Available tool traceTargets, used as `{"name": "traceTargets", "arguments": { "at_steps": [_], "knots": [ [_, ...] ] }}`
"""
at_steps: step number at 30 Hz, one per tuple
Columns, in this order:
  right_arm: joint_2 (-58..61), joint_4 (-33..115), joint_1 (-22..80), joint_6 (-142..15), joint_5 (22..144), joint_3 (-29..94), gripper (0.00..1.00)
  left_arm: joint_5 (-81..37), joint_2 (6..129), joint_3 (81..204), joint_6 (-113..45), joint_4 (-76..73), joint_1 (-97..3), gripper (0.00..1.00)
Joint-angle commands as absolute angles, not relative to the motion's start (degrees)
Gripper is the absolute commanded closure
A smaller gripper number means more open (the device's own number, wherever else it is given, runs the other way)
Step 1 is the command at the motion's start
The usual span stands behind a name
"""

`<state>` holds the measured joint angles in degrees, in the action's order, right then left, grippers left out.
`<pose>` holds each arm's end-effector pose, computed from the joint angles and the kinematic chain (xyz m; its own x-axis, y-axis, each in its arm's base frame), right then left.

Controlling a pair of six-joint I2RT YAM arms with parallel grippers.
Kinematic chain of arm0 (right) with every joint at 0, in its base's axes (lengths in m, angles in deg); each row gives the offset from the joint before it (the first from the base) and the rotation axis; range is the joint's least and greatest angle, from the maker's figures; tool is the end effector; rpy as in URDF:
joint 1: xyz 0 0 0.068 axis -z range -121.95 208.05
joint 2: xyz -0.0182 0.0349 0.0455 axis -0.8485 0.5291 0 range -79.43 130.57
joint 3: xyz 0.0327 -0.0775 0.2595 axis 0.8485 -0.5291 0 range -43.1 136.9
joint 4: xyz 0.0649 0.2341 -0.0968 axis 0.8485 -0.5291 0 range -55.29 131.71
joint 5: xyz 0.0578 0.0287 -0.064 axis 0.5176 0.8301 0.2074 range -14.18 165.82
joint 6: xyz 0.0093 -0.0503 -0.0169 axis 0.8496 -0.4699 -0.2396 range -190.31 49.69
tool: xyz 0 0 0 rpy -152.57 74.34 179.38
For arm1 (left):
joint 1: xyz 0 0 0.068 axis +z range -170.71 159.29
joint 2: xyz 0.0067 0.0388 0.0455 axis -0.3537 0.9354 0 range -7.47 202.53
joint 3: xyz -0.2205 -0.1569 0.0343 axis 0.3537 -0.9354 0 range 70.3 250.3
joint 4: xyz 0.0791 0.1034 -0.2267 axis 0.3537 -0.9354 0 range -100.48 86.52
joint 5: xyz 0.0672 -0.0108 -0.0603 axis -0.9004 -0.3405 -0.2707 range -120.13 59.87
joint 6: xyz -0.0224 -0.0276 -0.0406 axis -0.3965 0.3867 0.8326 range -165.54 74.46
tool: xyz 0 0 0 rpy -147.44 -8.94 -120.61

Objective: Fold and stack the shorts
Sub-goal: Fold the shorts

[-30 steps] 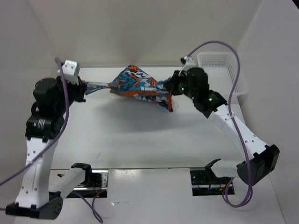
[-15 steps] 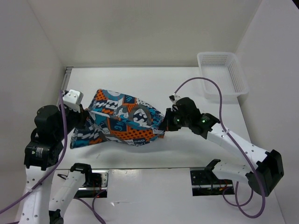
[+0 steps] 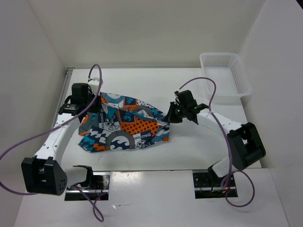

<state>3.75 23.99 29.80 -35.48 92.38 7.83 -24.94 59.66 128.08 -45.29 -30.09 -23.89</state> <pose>0.2572 0.1498 0.2129 -0.9049 0.1351 -0.4035 -0.1199 0.8288 0.5465 0.2569 -0.0175 0.3118 -0.5870 0.0281 -0.8091 0.1257 0.9904 -0.0568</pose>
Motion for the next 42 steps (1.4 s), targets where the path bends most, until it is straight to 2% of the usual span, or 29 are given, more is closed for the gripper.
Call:
{"name": "traceTargets", "arguments": {
  "at_steps": [1, 8, 12, 21, 24, 26, 28, 30, 33, 34, 36, 38, 39, 40, 41, 42],
  "knots": [
    [7.8, 28.9, 34.6, -38.9, 94.4, 12.9, 1.0, -31.4, 62.0, 131.9, -45.5, -21.1, -21.9, 1.0],
    [24.3, 28.0, 35.7, -42.9, 96.5, 25.7, 1.0, -37.5, 68.7, 133.1, -45.5, -17.8, -21.3, 1.0],
    [29.5, 26.8, 36.9, -42.9, 98.4, 30.7, 1.0, -39.4, 70.0, 136.4, -45.5, -15.9, -21.3, 1.0],
    [31.9, 24.8, 39.0, -41.6, 97.9, 35.3, 1.0, -47.7, 73.1, 142.5, -45.5, -9.4, -21.5, 1.0],
    [33.6, 24.8, 39.0, -41.6, 97.9, 36.5, 0.94, -48.2, 75.4, 142.6, -45.5, -7.3, -22.0, 1.0],
    [35.8, 24.8, 39.0, -41.6, 98.4, 38.4, 0.84, -48.8, 77.3, 142.0, -45.5, -4.7, -22.0, 0.95],
    [38.0, 24.8, 39.0, -41.6, 98.4, 40.9, 0.8, -48.8, 80.0, 141.3, -45.5, -3.3, -22.0, 0.88],
    [39.4, 24.8, 39.0, -40.9, 97.5, 43.8, 0.8, -48.8, 81.8, 142.1, -45.5, -2.3, -22.0, 0.87],
    [41.2, 23.4, 41.3, -38.9, 95.6, 47.0, 0.77, -47.8, 85.9, 144.8, -45.5, 0.3, -22.0, 0.78],
    [41.7, 23.4, 42.4, -38.1, 94.9, 47.0, 0.66, -47.8, 87.4, 145.6, -45.5, 0.9, -22.0, 0.72],
    [41.7, 22.9, 42.9, -36.9, 94.4, 47.7, 0.56, -47.3, 89.5, 147.4, -45.5, 1.6, -22.0, 0.49],
    [40.2, 21.8, 43.6, -36.9, 94.4, 47.7, 0.49, -47.8, 90.8, 149.0, -45.5, 1.0, -22.0, 0.4],
    [39.3, 21.8, 43.6, -36.9, 93.3, 47.7, 0.37, -48.6, 91.9, 149.7, -45.5, -0.5, -22.0, 0.33],
    [38.3, 21.2, 43.6, -36.4, 91.7, 47.2, 0.3, -49.1, 92.5, 150.6, -45.5, -1.8, -22.0, 0.3],
    [35.5, 21.2, 43.6, -36.4, 90.8, 45.2, 0.15, -49.7, 93.2, 152.0, -45.5, -3.8, -22.0, 0.28],
    [33.8, 21.8, 43.6, -35.8, 89.8, 43.9, 0.12, -49.7, 94.6, 155.5, -45.5, -9.0, -20.8, 0.28]
  ]
}}
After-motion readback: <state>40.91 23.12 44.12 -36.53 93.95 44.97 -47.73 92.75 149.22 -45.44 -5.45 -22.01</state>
